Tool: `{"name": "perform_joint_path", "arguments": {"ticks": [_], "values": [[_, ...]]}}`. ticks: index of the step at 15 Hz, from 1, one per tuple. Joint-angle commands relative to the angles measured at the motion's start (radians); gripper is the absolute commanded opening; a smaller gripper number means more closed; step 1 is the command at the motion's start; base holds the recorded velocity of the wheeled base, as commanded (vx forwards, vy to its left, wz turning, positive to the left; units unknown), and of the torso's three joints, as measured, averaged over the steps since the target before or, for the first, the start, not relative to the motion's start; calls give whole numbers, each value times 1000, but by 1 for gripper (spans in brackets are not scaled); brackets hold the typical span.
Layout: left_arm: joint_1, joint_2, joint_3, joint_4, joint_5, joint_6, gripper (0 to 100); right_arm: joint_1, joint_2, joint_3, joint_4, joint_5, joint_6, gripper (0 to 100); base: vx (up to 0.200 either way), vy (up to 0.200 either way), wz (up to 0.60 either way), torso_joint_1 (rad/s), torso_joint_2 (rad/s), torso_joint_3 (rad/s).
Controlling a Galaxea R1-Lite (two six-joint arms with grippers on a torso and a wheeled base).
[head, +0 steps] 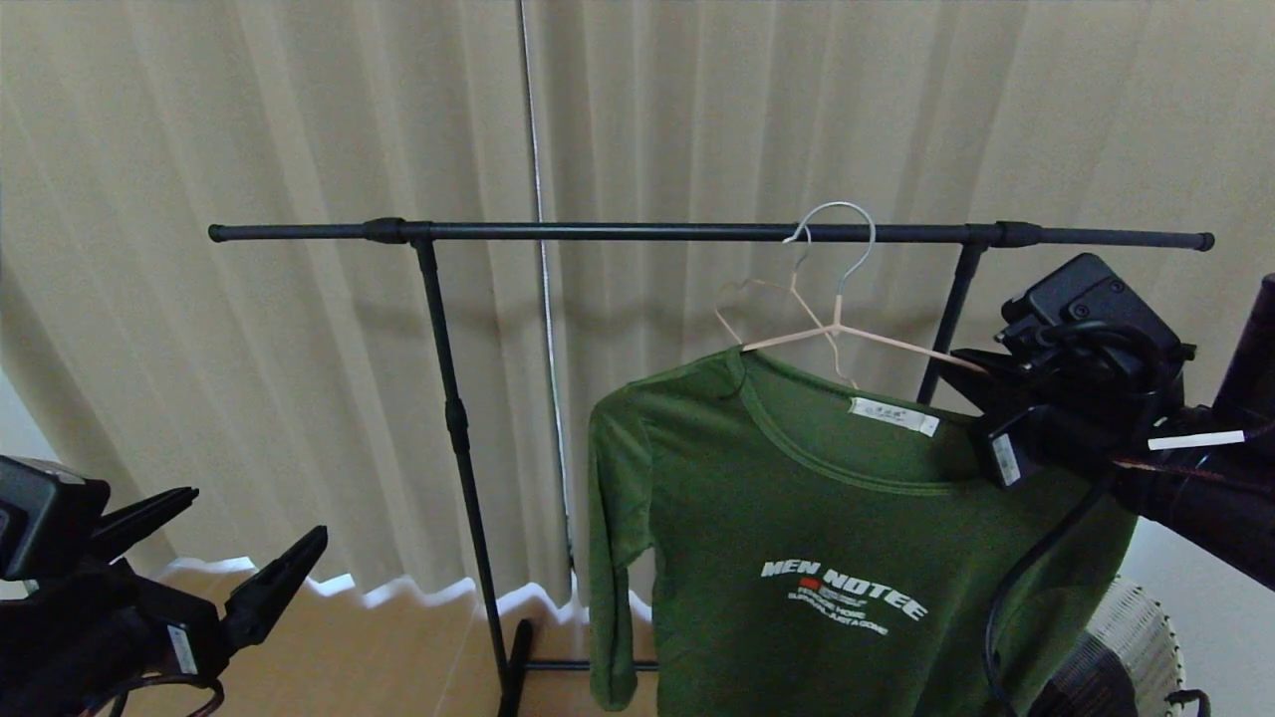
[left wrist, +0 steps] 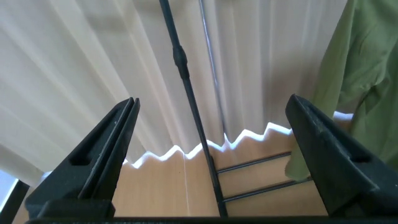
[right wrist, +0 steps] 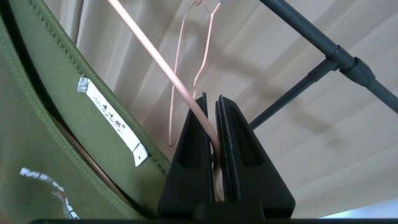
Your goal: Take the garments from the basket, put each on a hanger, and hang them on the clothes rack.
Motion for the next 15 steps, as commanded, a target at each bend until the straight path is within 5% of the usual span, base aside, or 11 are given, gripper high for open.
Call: {"name": "perform_joint_path", "arguments": {"ticks": [1,7,11,15], "values": [[0,-2,0,0,1,0,100,-1,-11,7,-2,0,0,0,0,200,0,-2,2,2],[-2,-2,2,0,1,2,100,-9,-12,10,-2,2,0,0,0,200,0,1,4,5],[-2,-5,2,-2,1,3,100,-30,-11,12,0,-1,0,0,0,0,0,0,0,0],[-2,-7,0,-2,1,2,100,-72,-7,12,1,-81,0,0,0,0,0,0,0,0]]}}
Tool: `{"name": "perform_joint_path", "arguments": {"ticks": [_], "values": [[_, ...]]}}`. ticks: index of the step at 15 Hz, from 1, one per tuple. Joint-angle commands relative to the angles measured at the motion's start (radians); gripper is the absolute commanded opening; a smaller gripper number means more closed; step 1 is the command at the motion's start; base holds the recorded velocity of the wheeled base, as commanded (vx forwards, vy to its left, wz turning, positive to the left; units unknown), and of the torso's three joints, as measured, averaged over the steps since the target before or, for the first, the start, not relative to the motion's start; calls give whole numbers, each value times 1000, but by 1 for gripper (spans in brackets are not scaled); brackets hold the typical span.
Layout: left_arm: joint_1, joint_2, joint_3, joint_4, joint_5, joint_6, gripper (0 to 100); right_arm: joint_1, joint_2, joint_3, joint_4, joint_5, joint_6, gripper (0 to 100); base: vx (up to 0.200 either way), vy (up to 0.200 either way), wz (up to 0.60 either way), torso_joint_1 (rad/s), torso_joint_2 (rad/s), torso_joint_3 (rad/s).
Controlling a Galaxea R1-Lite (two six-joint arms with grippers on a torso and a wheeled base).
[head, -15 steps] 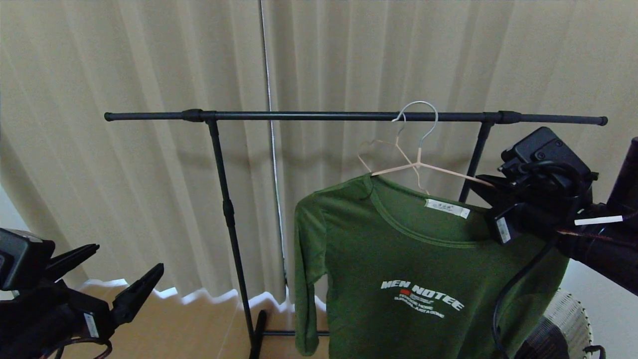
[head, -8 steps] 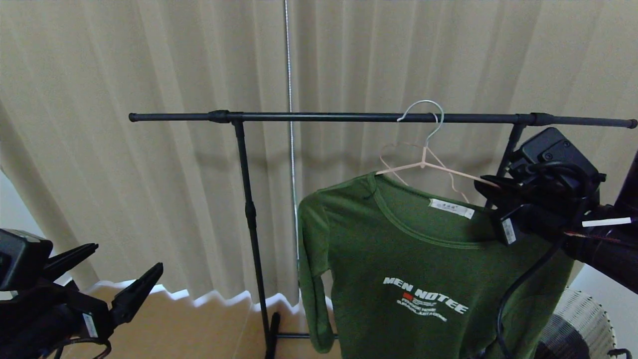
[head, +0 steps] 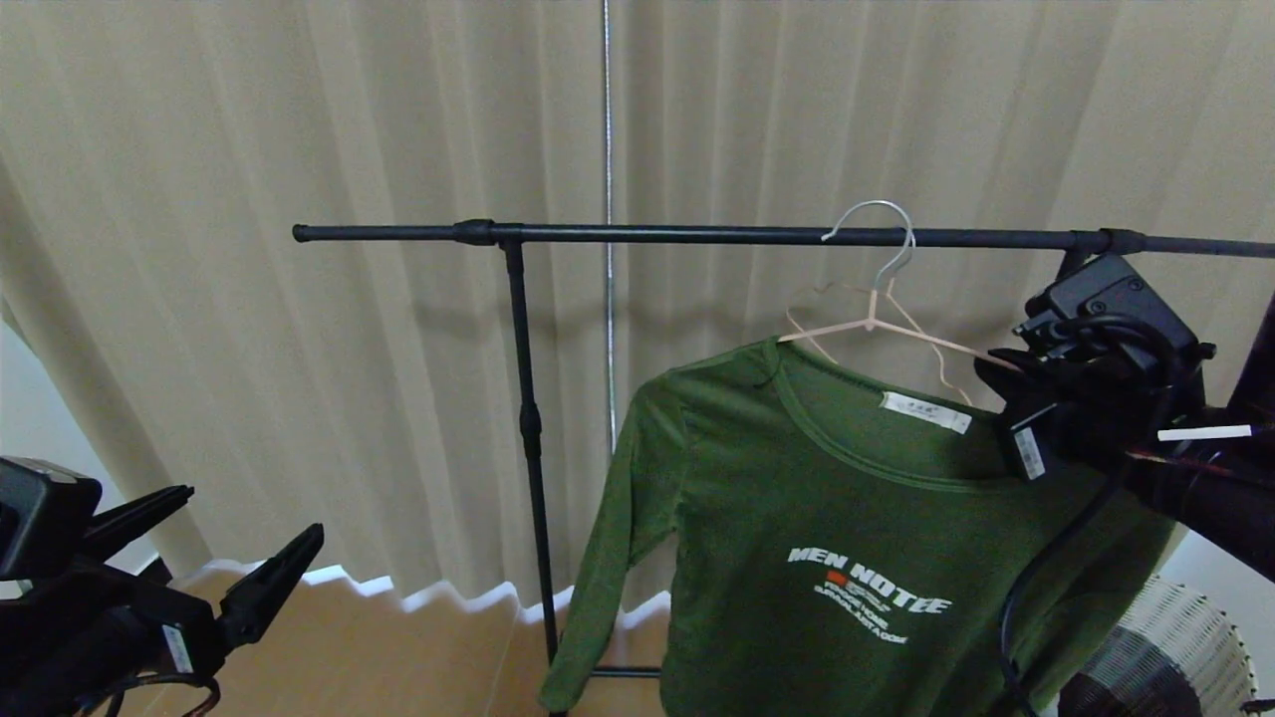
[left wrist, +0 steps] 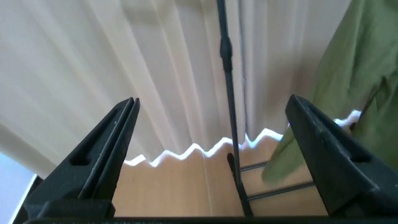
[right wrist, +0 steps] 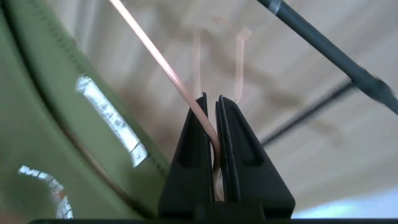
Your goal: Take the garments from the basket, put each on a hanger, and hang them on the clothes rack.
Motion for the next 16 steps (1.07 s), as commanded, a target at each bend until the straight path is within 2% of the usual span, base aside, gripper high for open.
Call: {"name": "perform_joint_path", "arguments": {"ticks": [1,12,16], "values": [[0,-8,1,0,0,-1,100,-18,4,0,0,-8,0,0,200,0,0,7,-2,2],[0,-14,1,0,0,-1,100,-31,30,8,-4,-8,3,0,200,0,0,5,2,5],[0,-12,3,0,-1,-1,100,-31,62,11,-7,-9,10,0,0,0,0,0,0,0]]}}
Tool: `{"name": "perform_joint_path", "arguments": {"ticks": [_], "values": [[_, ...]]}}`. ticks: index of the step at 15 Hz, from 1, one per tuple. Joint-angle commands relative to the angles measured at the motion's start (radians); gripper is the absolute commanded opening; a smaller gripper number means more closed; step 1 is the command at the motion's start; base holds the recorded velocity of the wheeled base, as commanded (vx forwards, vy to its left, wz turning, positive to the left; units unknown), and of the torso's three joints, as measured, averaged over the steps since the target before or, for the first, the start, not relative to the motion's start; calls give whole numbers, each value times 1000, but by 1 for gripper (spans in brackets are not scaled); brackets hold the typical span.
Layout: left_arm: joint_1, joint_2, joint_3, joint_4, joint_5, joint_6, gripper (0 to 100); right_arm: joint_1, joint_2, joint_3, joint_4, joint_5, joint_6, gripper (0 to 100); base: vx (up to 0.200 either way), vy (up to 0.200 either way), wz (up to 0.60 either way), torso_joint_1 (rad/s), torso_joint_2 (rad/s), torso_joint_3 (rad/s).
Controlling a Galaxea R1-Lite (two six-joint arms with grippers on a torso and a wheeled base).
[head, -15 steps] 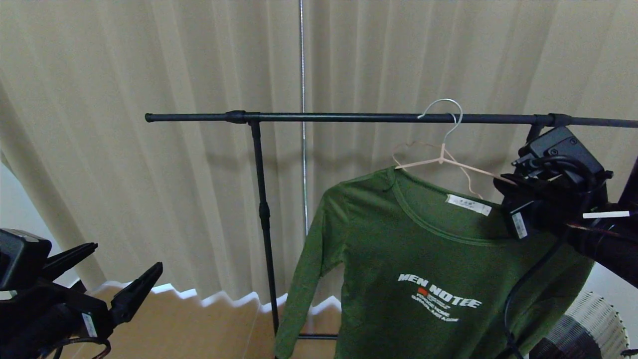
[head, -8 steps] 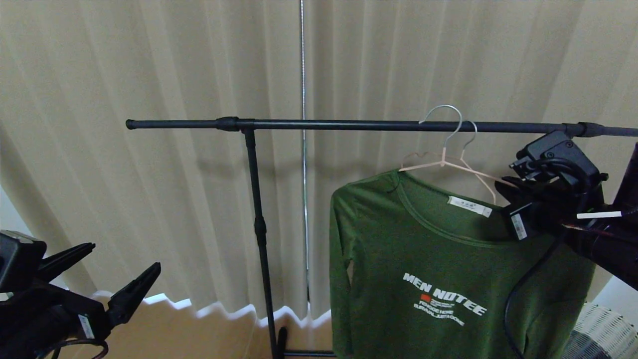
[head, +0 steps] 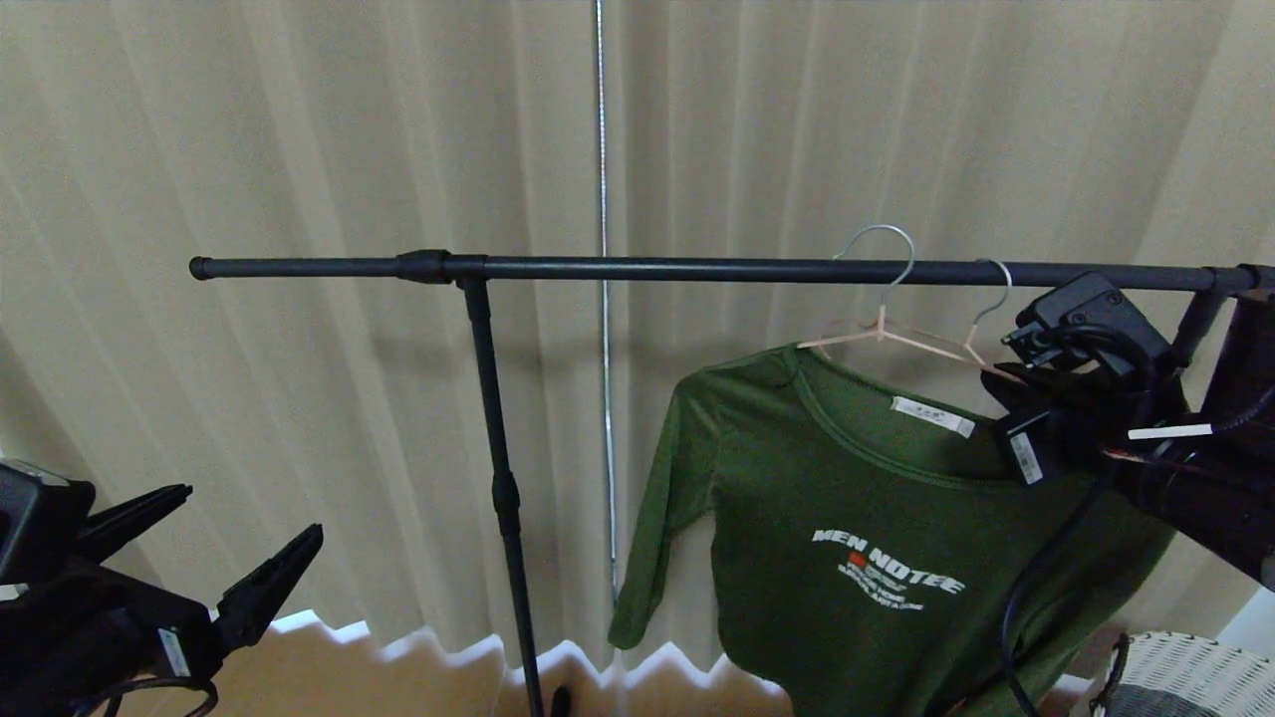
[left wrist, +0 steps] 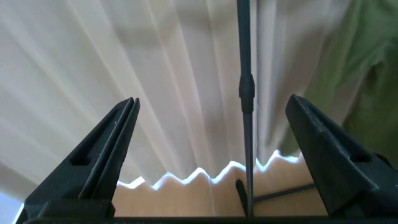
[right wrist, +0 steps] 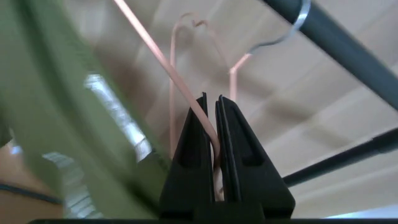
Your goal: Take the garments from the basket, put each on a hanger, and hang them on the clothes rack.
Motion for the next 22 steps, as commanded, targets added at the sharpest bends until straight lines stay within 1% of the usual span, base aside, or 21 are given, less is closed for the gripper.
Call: {"name": "perform_joint_path", "arguments": {"ticks": [1,4,5,6,8,10,16,22], "values": [[-1,1,0,0,0,1,100,0,26,-3,-2,-1,1,0,0,0,0,0,0,0],[0,1,1,0,0,0,100,-1,53,-24,-7,-6,1,0,0,0,0,0,0,0],[0,1,1,0,0,1,100,-1,72,-37,-9,-29,1,0,0,0,0,0,0,0],[0,-1,1,0,0,0,100,-1,107,-70,-9,-56,1,0,0,0,0,0,0,0],[0,-1,1,0,2,0,100,-12,153,-115,-9,-70,1,0,0,0,0,0,0,0],[0,-10,1,1,0,0,100,-12,214,-156,-12,-102,1,0,0,0,0,0,0,0],[0,-19,1,3,0,1,100,0,267,-185,-15,-104,1,0,0,0,0,0,0,0],[0,-24,1,3,0,1,100,60,313,-227,-13,-99,-2,0,0,0,0,0,0,0]]}}
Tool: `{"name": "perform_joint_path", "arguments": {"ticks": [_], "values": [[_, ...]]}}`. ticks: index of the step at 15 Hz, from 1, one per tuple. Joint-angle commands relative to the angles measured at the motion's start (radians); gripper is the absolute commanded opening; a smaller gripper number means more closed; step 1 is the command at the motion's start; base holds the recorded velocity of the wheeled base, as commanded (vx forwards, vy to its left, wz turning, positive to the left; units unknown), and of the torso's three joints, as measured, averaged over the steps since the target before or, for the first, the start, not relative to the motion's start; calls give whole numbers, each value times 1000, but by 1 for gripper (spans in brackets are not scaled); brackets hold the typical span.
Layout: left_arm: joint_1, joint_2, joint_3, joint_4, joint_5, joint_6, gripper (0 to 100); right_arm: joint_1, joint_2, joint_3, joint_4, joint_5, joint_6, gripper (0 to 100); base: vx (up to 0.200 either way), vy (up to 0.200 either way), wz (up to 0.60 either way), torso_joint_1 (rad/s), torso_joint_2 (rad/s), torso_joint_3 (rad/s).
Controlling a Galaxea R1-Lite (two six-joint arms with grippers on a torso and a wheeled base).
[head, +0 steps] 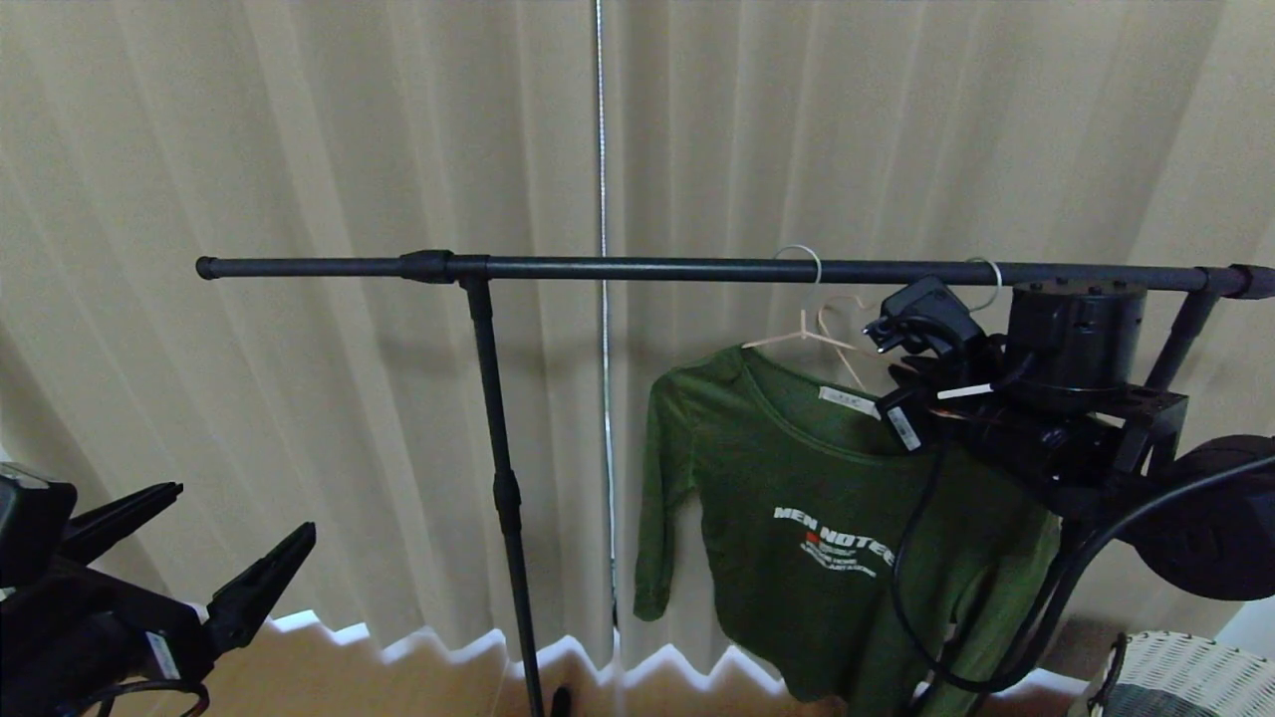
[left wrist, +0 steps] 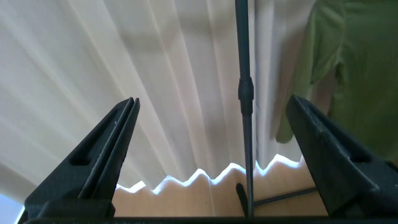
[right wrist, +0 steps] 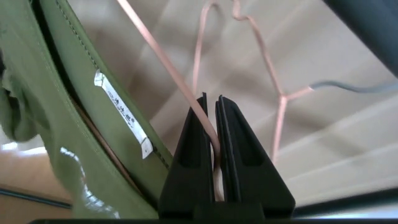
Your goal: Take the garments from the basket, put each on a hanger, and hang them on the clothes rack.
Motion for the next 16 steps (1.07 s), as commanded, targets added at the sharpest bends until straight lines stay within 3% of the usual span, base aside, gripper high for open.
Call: {"name": "perform_joint_path", "arguments": {"ticks": [1,6,7,10,16], "values": [[0,-3,0,1,1,0,100,20,30,-17,0,0,-2,0,0,0,0,0,0,0],[0,-3,6,1,1,1,100,50,60,-41,4,3,-2,0,0,0,0,0,0,0],[0,-3,11,1,1,1,100,52,59,-36,0,6,-2,100,0,0,0,0,0,0],[2,-3,9,1,1,1,100,60,48,-30,-5,20,14,100,0,0,0,0,0,0],[6,-3,3,0,2,0,100,67,39,91,-253,212,47,100,0,0,0,0,0,0]]}}
